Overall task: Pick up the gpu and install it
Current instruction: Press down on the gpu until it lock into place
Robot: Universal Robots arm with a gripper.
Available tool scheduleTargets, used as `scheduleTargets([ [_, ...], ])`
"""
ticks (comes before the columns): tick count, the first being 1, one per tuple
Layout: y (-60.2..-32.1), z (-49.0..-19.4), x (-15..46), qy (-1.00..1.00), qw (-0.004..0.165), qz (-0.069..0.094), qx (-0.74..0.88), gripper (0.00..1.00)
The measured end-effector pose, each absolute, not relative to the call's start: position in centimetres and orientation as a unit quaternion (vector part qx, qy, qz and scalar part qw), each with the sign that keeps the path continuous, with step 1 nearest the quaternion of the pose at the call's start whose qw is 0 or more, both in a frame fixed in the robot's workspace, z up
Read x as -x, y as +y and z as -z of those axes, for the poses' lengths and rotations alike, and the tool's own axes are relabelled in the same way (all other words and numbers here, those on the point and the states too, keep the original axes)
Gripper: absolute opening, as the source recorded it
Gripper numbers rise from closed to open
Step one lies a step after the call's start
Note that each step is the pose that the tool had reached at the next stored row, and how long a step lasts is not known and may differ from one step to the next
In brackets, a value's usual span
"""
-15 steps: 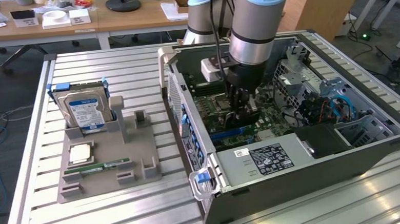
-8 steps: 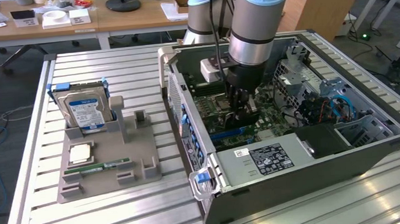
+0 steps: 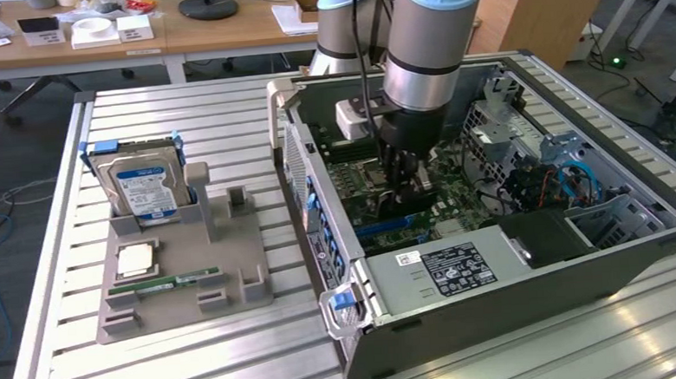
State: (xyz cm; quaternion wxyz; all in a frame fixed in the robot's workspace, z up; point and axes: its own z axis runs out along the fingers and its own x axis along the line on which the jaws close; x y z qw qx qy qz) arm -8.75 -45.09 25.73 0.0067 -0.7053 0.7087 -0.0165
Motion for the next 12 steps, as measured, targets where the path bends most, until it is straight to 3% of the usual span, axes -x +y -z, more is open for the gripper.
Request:
scheduleTargets([
  [12,-45.09,-25.73,9.15,0.709,0.007,0.017,0.705,0.26],
])
